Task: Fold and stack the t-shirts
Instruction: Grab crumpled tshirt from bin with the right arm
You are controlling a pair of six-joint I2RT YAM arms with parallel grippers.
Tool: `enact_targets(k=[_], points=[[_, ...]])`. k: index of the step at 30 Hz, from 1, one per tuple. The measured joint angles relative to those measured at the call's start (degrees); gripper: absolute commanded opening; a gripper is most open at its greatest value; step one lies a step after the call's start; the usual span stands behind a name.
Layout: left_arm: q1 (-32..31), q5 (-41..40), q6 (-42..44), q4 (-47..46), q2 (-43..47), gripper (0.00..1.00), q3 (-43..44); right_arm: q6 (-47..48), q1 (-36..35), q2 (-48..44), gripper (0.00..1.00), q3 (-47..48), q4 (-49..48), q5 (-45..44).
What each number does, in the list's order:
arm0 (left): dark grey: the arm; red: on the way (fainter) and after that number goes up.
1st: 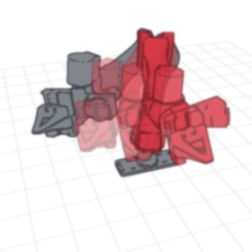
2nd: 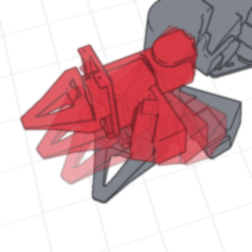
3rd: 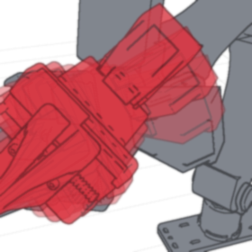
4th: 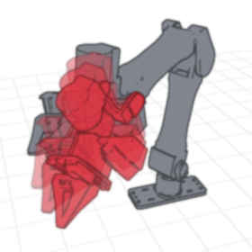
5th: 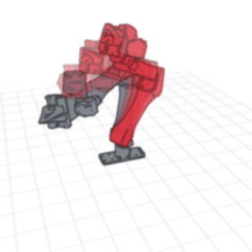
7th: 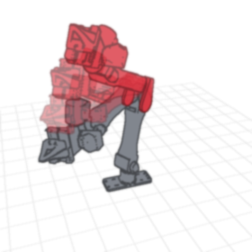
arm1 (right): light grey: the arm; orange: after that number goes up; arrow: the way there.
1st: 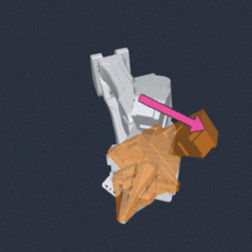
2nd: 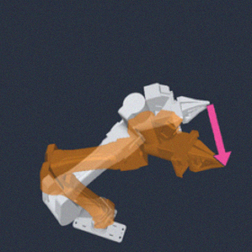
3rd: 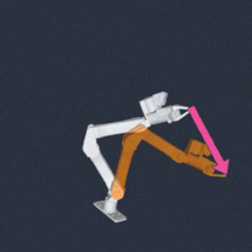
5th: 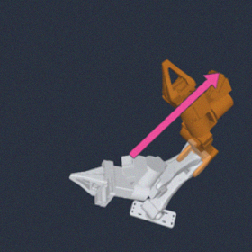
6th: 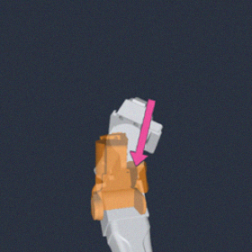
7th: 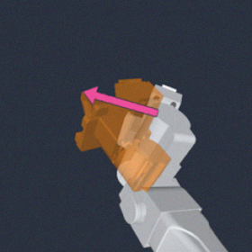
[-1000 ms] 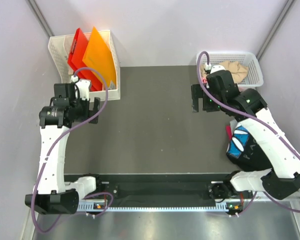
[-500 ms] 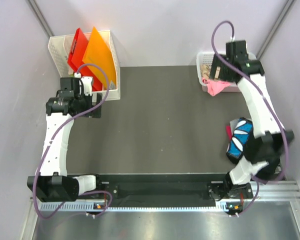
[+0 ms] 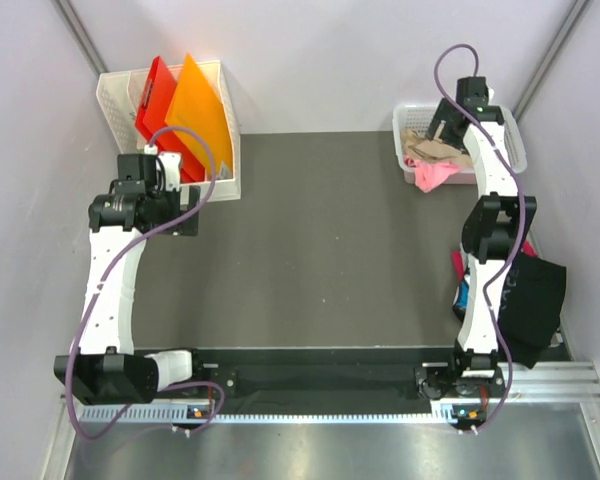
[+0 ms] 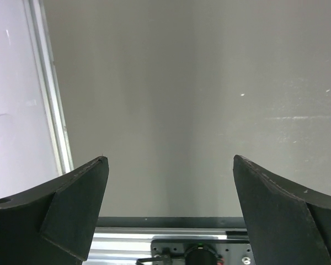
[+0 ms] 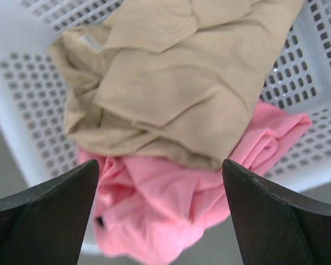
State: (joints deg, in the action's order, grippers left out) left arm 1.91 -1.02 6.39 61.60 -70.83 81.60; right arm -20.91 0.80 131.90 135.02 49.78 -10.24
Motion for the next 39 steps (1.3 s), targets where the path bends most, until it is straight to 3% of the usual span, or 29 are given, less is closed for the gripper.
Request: enact_targets(k=[8, 16, 26, 29, 31, 32, 33, 35, 39], points=[[0.4, -0.5, 2.1, -0.2, 2.0, 0.99, -5.4, -0.3, 4.3, 5.3, 0.90, -0.2, -9.5, 0.7], [1.5, -0.2, 2.3, -1.4, 2.0, 0.99, -10.6, -0.2, 5.7, 6.2, 0.77, -2.6, -18.7, 4.3], [3.8, 1.2, 2.4, -2.2, 1.7, 0.99, -11.2, -0.9, 6.3, 9.6, 0.72, -7.2, -21.0, 9.5], [4.6, 1.7, 2.7, -2.2, 1.6, 0.99, -11.2, -1.3, 6.8, 10.4, 0.62, -7.2, -21.7, 10.4], [5.1, 1.8, 3.0, -2.2, 1.6, 0.99, -11.2, -1.7, 7.1, 10.4, 0.47, -7.2, -21.9, 10.8], [5.4, 1.9, 3.2, -2.2, 1.7, 0.99, -11.2, -1.8, 7.3, 10.4, 0.39, -7.2, -22.1, 10.9], [5.7, 1.9, 3.3, -2.1, 1.7, 0.99, -11.2, -1.9, 7.3, 10.6, 0.24, -7.2, -22.3, 11.1], [6.4, 2.2, 3.8, -2.2, 1.7, 0.99, -11.3, -2.3, 7.5, 10.9, 0.02, -7.2, -22.7, 11.4], [7.6, 2.5, 4.3, -2.1, 2.0, 0.99, -12.1, -3.4, 8.0, 11.2, 0.00, -7.2, -23.6, 12.7]])
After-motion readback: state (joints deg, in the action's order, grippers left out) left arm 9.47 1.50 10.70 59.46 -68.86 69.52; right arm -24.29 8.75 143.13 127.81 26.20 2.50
